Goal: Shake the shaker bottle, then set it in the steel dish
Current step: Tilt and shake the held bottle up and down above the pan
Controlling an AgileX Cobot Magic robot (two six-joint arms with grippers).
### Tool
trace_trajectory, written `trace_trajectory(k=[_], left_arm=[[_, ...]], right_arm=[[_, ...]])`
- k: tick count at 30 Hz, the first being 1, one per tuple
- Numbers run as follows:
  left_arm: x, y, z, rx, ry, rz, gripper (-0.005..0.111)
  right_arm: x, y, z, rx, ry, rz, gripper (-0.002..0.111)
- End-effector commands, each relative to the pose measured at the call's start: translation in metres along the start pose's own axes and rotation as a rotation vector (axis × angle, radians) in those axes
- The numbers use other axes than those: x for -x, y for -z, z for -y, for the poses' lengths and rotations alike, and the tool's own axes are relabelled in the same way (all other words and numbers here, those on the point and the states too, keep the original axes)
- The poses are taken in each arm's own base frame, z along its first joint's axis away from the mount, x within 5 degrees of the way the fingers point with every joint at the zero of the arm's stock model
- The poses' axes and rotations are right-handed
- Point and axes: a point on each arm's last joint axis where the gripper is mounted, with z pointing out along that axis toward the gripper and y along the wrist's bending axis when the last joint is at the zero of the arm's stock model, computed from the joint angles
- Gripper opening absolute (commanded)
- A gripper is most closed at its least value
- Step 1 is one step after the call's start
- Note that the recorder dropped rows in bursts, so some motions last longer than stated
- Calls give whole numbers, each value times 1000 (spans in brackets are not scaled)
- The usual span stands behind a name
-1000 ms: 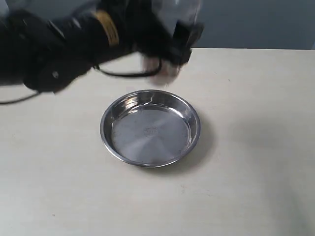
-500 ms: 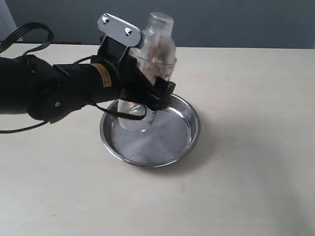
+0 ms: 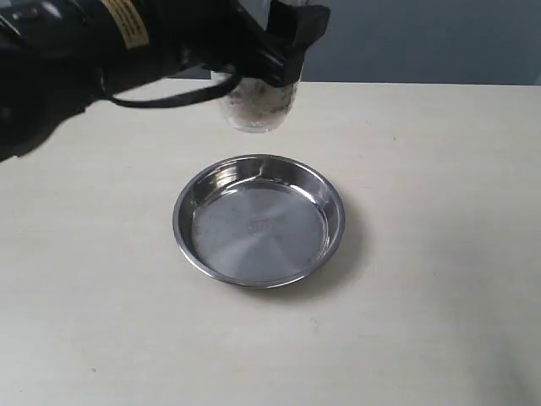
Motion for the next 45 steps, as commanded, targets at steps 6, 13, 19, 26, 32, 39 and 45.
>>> trace_trajectory(k=[6,13,19,26,32,39,45], left_arm=[[-68,-11,-4,59,145,-202,0],[-71,-6,-11,81,162,-248,0],[-76,-5,-9,79,118,-247,0],[19,18,9,10,-27,90,0],[-52,-1,3,72,76,-36,0],[-97,-2,-3,110,85,-268,0],[-10,16,21,12,11,122,0]], right_arm=[[1,0,0,-2,3,13,-1],[1,0,0,-2,3,11,-1],[1,0,0,-2,3,11,-1],[1,0,0,-2,3,13,-1],[1,0,0,-2,3,13,-1],[1,0,0,-2,3,13,-1],[1,0,0,-2,3,13,-1]])
